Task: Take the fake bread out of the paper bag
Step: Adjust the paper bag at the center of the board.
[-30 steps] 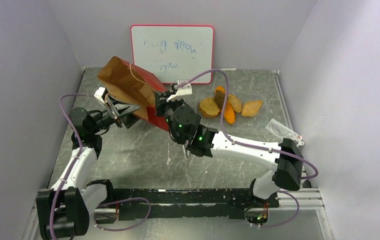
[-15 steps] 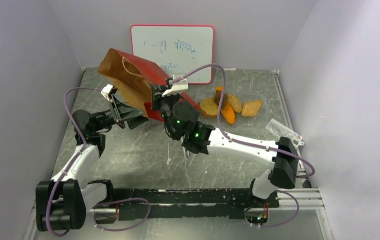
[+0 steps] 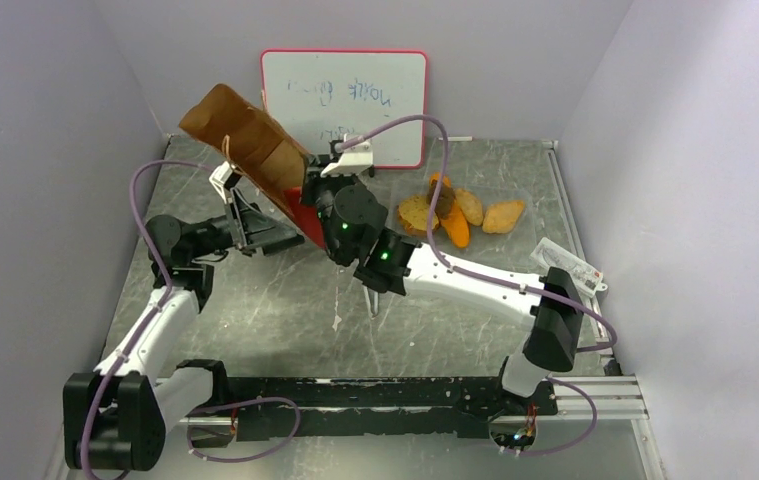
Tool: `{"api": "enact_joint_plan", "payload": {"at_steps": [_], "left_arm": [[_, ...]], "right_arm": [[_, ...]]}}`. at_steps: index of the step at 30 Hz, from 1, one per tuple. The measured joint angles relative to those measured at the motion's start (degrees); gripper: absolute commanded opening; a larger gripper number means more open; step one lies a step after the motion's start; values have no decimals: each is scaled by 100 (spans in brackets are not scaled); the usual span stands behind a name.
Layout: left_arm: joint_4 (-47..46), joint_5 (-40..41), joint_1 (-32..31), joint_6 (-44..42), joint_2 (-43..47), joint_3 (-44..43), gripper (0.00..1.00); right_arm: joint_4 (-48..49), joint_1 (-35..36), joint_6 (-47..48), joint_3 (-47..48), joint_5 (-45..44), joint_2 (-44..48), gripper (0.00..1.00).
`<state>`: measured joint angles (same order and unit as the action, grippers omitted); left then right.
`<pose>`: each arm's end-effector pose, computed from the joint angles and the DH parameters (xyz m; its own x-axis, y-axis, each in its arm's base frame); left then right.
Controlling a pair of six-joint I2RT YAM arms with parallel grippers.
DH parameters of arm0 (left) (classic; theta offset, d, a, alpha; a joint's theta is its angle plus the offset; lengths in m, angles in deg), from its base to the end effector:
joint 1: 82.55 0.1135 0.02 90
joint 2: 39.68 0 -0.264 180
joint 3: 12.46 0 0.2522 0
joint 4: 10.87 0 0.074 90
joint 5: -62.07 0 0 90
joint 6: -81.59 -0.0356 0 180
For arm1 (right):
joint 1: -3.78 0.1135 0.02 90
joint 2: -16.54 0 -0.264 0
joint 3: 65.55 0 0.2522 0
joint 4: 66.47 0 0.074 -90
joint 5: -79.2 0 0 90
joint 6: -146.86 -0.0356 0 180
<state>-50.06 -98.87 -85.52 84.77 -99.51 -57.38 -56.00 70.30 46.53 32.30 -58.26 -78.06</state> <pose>0.2071 -0.0444 0.3121 -0.8988 -0.2799 -0.3375 0.3613 -0.0369 -0.9317 0.1787 0.3456 0.4142 0.0329 0.3800 -0.9244 -0.3465 0.8719 0.3461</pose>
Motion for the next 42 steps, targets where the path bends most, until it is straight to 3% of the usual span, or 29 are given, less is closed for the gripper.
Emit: {"api": "enact_joint_plan", "payload": {"at_steps": [2, 6, 11, 15, 20, 23, 31, 36, 42], "left_arm": [[487, 87, 66, -348, 190, -114, 74], [2479, 634, 229, -1725, 706, -1003, 74], [3915, 1447, 264, -2885, 1115, -1893, 72], [5090, 2400, 267, -3650, 1327, -2238, 68], [6358, 4146, 267, -4236, 1729, -2258, 58], [6717, 5198, 271, -4312, 2074, -2081, 50], [6979, 7532, 275, -4057, 2924, -999, 44], [6968, 8240, 275, -3954, 2555, -846, 44], [6618, 8402, 275, -3974, 1864, -621, 44]], "right_arm": [[-105, -87, -153, 66, -39, 0, 6], [-479, -393, -654, 190, -59, 4, 5], [-892, -675, -1327, 232, -9, 9, 3], [-1134, -778, -1926, 232, 79, 9, 0], [-1325, -833, -2601, 232, 173, 7, 0], [-1373, -835, -2955, 229, 229, -2, 0], [-1432, -835, -3858, 98, 424, -28, 0], [-1390, -826, -4428, -173, 448, -28, 0], [-1178, -811, -5080, -1069, 439, -20, 0]]}}
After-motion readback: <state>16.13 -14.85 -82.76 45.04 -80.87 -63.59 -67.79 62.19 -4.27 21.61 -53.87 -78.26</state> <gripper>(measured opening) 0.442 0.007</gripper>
